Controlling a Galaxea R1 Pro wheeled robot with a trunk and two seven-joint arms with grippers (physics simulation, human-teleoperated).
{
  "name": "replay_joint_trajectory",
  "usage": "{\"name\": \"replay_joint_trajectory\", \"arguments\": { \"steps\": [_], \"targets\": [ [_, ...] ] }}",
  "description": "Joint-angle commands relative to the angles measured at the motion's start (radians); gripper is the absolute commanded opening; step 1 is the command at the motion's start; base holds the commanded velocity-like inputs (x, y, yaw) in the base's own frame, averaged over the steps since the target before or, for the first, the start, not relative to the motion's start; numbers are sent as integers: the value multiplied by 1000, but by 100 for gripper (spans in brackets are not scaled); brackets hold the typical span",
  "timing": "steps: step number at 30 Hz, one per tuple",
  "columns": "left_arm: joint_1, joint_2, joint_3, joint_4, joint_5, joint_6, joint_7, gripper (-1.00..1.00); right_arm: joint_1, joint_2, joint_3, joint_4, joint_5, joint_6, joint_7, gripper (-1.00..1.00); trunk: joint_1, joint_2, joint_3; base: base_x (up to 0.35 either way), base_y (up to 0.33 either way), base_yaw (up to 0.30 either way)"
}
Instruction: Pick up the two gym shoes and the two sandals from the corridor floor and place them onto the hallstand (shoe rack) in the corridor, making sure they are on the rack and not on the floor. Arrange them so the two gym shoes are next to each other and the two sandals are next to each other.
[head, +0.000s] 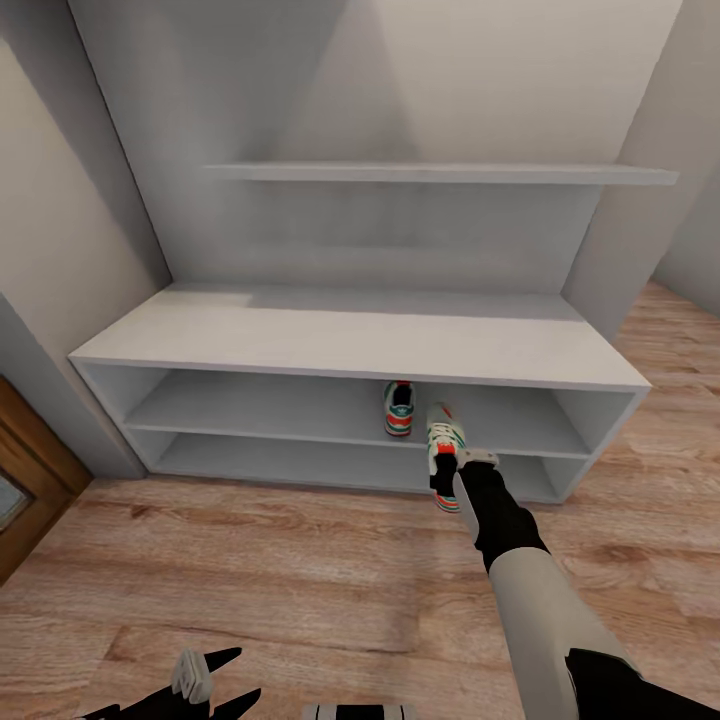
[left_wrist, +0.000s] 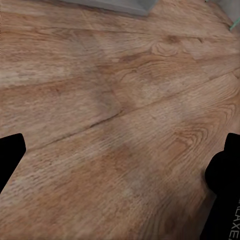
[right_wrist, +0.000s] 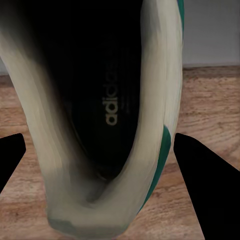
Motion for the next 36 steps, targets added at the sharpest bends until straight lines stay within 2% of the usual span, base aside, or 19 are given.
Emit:
{"name": "replay_joint_trajectory", "arguments": {
  "steps": [1,15,20,27,36],
  "targets": [
    [-1,0,1,1,1,-6,-3,100,-1,1,-5,-1,10,5,4,-100,0,0,-1,0,0,3],
    [0,0,3,1,1,-7,-3,100,-1,1,-6,-2,10,5,5,-100,0,0,-7,0,0,0],
    [3,-1,4,10,0,-16,19,100,-2,1,-4,-1,7,-23,12,-100,0,0,-7,0,0,0],
    [4,-2,-4,10,-7,-15,48,100,-5,1,-4,-30,7,7,8,-100,0,0,-7,0,0,0],
    [1,-6,-4,10,-8,-3,99,100,-56,1,-4,-29,11,10,3,-100,0,0,-7,0,0,0]
  ]
}}
